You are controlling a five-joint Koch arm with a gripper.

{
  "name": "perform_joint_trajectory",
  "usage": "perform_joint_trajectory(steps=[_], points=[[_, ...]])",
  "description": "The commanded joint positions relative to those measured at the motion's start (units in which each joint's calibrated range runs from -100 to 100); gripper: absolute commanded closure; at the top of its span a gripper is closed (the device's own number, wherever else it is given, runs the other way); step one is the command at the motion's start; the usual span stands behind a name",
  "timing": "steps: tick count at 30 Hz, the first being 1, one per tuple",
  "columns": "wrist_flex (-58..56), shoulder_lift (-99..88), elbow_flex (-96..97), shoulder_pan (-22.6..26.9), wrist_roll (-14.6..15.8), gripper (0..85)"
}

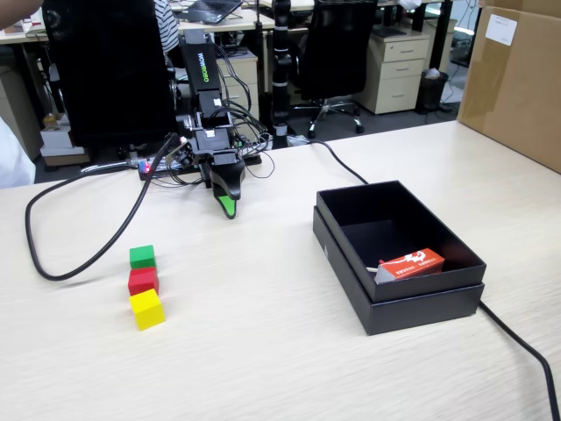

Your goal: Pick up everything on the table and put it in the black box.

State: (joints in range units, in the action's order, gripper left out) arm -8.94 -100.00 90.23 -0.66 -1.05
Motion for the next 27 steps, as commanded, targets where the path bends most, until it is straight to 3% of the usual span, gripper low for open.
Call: perform_joint_trajectory(steps=[1,20,27], points=[[-1.5,0.0,2.5,-0.2,-0.2,37.8],[-2.1,0.8,0.4,-0.8,-0.3,36.7],[-17.6,4.8,-15.0,-2.1,0.3,36.2]])
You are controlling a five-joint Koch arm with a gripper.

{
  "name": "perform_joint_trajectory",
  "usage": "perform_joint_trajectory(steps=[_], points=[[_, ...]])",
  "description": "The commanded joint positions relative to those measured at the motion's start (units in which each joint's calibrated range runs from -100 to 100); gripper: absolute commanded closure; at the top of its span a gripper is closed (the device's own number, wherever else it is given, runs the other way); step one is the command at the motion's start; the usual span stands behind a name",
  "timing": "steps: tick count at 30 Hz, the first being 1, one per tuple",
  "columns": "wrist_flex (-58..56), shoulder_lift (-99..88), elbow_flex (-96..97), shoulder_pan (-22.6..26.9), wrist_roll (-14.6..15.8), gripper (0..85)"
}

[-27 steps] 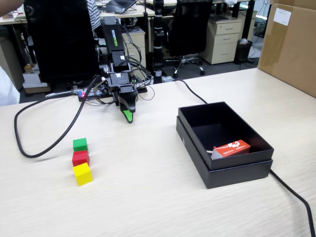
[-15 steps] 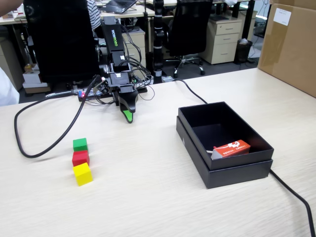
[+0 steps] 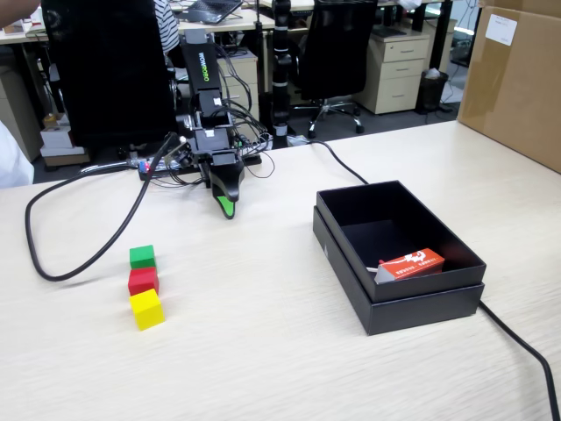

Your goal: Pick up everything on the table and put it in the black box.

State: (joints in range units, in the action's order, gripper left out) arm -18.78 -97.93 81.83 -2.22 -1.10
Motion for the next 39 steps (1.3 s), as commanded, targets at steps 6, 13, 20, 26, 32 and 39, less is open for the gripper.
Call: perform_joint_trajectory(steps=[6,13,20,26,32,39], points=[[-19.2,9.2,-18.5,-2.1,0.3,37.1],[-38.6,21.1,-37.8,-3.1,-1.2,38.0],[-47.7,33.7,-55.3,-7.1,-4.7,38.0],[-47.8,42.6,-61.9,-11.8,-9.0,38.0],[-47.7,53.0,-66.6,-15.8,-13.1,38.0],[-47.4,68.4,-78.1,-18.1,-14.5,38.0]])
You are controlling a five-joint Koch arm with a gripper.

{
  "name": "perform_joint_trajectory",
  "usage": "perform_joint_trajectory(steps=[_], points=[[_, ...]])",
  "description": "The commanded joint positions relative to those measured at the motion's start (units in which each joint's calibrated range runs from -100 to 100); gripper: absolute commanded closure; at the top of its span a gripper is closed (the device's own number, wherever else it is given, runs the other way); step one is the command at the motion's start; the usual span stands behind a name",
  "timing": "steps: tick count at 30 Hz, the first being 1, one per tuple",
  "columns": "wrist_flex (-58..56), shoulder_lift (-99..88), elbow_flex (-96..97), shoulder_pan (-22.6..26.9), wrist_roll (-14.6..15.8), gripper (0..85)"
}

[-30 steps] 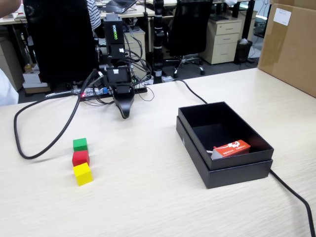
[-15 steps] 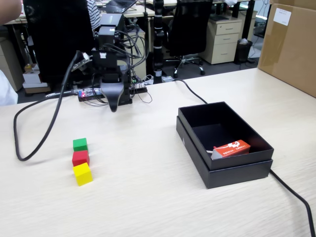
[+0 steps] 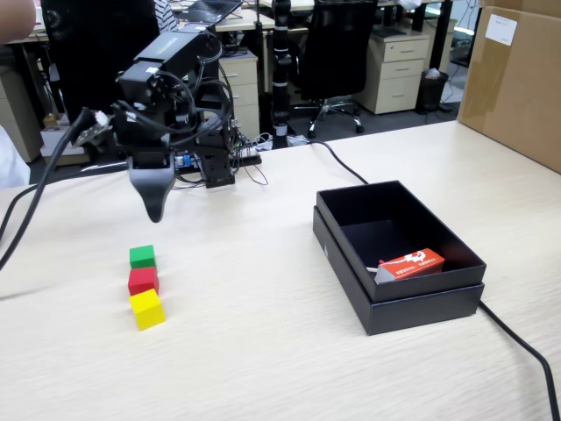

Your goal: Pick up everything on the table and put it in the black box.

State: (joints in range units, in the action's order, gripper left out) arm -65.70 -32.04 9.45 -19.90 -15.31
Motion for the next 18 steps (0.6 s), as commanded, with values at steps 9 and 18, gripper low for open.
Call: perform_joint_trajectory(steps=[9,18], points=[[-0.1,15.1,-13.3,-0.7,-0.5,38.2],[0.3,22.8,-15.4,-0.6,-0.5,38.3]])
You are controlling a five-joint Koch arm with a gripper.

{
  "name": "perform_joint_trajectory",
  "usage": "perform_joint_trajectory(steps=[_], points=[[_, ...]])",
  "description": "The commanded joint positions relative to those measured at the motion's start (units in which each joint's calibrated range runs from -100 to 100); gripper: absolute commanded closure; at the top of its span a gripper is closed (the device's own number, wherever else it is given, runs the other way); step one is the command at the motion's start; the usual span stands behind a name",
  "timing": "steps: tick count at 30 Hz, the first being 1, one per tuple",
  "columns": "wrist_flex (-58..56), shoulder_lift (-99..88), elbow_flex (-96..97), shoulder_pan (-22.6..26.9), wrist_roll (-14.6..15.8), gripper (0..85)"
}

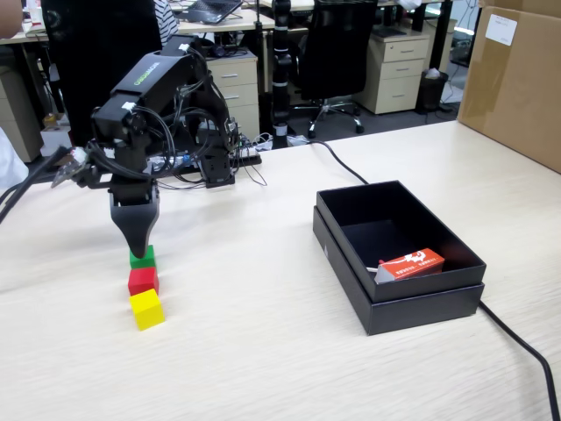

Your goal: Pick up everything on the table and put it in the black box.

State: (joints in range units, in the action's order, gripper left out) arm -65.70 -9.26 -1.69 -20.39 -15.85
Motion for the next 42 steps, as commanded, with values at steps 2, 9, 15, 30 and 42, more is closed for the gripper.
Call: perform_joint_trajectory(steps=[2,9,15,30,42], points=[[0.3,1.7,-5.3,-0.2,0.0,38.2],[0.3,4.4,-6.0,-0.3,0.0,38.3],[0.3,5.0,-6.0,-0.5,0.1,46.8],[3.8,5.3,-4.0,-1.2,1.0,71.4],[3.8,0.5,0.0,-1.4,1.3,84.6]])
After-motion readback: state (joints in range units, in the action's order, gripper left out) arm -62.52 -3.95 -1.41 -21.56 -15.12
